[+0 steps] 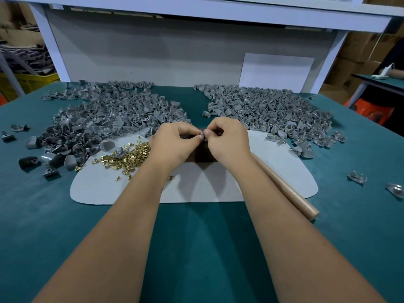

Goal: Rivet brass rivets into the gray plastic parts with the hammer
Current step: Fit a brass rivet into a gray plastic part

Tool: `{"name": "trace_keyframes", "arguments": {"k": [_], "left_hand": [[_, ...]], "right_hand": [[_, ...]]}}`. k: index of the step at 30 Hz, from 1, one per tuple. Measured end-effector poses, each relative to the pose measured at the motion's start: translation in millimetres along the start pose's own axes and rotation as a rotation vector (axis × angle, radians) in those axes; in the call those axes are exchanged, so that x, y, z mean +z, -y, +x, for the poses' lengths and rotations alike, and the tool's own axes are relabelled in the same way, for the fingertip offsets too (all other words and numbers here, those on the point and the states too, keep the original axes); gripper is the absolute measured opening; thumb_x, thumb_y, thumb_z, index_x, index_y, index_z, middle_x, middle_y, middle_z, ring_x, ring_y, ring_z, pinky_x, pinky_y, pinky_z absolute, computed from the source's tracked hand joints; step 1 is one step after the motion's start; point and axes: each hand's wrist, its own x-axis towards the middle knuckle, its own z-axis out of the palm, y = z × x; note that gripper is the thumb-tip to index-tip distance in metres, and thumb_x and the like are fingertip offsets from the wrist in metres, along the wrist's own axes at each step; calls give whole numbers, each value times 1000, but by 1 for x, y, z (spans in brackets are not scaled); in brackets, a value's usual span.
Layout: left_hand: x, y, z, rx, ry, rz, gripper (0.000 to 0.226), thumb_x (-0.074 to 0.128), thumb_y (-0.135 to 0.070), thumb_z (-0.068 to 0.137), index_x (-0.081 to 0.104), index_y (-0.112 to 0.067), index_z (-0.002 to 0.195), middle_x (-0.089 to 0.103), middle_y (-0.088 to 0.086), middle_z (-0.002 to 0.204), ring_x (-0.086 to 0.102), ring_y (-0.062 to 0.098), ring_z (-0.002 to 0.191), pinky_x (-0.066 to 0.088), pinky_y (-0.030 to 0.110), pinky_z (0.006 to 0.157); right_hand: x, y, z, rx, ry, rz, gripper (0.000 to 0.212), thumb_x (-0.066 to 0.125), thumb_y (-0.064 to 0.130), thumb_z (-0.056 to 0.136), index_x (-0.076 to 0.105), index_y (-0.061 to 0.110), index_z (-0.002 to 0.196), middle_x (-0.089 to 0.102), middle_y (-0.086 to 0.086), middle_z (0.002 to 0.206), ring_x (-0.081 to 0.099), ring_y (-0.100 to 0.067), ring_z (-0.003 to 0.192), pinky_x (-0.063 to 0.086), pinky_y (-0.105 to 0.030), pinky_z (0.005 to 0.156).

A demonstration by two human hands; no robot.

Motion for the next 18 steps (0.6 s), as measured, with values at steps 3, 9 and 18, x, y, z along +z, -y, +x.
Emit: {"name": "trace_keyframes", "arguments": {"k": [3,9,18], "left_hand": [[1,-2,-1,-2,1,-3,7,73,-32,73,74,-39,74,75,-9,95,68,17,102,45,51,103],[2,0,-1,-13,8,-33,18,68,-38,70,77,-31,82,75,-8,98,67,19,105,44,53,104],[4,6,3,-35,-46,19,11,75,-27,86,74,-36,80,72,-15,100,63,9,107,43,41,106]], "right_hand": [[-2,-1,1,-41,3,-40,11,63,13,83,65,12,72,61,4,70,56,-16,70,46,-30,64],[-1,-4,-2,-148,0,-136,13,62,16,86,64,14,74,61,4,78,55,-17,80,44,-31,68],[-23,-11,-6,114,-249,168,33,42,29,99,66,8,88,65,-4,79,58,-15,73,43,-34,65]]}}
